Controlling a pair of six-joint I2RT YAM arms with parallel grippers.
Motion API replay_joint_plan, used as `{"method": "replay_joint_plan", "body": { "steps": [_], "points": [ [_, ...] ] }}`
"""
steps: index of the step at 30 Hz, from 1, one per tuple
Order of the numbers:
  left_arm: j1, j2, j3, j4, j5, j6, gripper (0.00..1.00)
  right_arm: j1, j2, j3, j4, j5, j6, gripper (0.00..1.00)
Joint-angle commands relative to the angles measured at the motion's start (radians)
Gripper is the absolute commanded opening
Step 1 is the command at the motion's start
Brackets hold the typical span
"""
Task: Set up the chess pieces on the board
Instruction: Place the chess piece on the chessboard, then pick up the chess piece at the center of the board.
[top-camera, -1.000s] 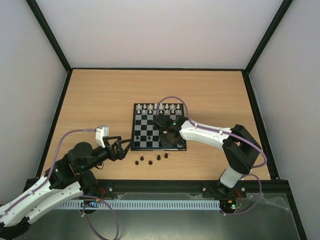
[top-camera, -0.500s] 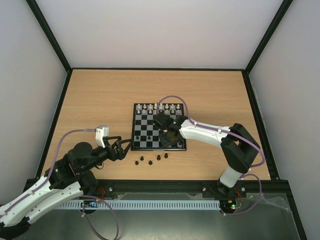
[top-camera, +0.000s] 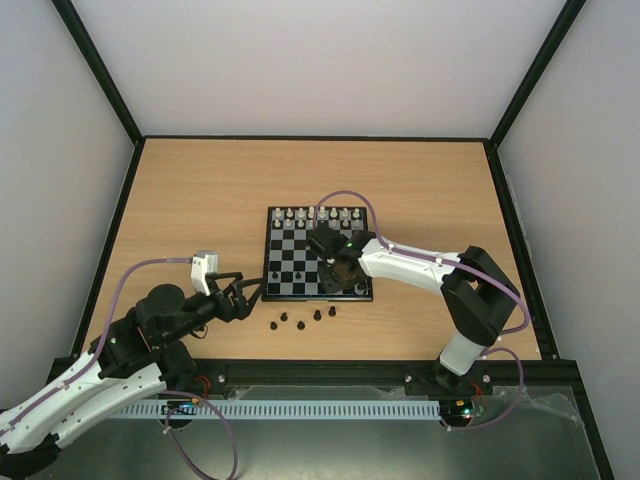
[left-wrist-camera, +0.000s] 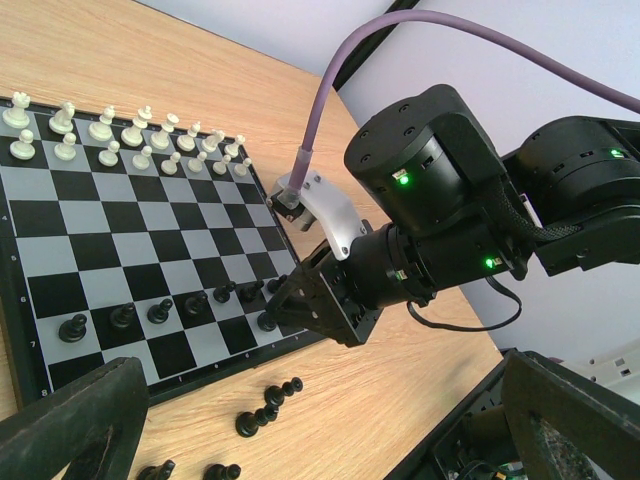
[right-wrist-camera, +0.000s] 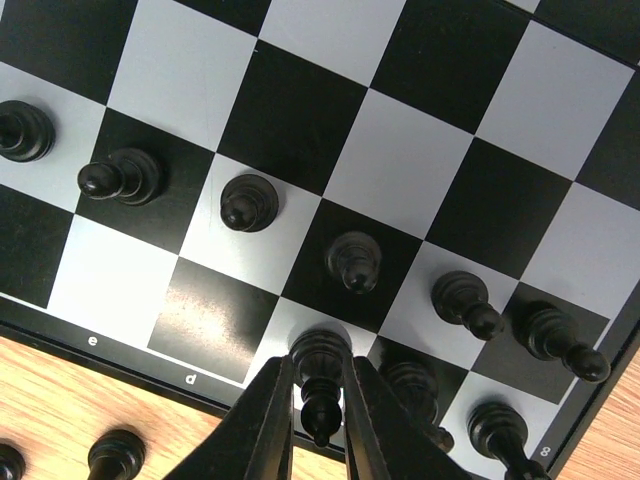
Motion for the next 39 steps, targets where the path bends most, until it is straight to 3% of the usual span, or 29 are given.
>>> {"method": "replay_joint_plan", "body": {
  "steps": [1, 14, 23, 25, 27, 39],
  "points": [
    [-0.001, -0.008, -0.005, 0.018, -0.005, 0.010, 1.00, -0.002, 0.015, 0.015, -0.015, -0.007, -0.014, 0.15],
    [-0.001, -0.004, -0.005, 0.016, -0.008, 0.011, 1.00, -0.003, -0.066, 0.015, -0.046, 0.001, -0.007, 0.24],
    [-0.001, 0.010, -0.001, 0.011, -0.021, 0.005, 1.00, -0.003, -0.244, -0.022, -0.081, 0.007, 0.013, 0.62],
    [-0.001, 0.018, 0.002, 0.008, -0.021, 0.004, 0.99, -0.003, -0.298, -0.054, -0.079, -0.009, 0.019, 0.75],
    [-0.001, 0.027, 0.003, 0.005, -0.026, 0.003, 0.99, -0.002, -0.359, -0.087, -0.068, -0.035, 0.026, 0.99],
    [-0.002, 0.148, 0.010, 0.032, -0.043, -0.004, 0.99, -0.002, -0.662, -0.259, -0.015, -0.265, 0.108, 0.99]
  ]
}}
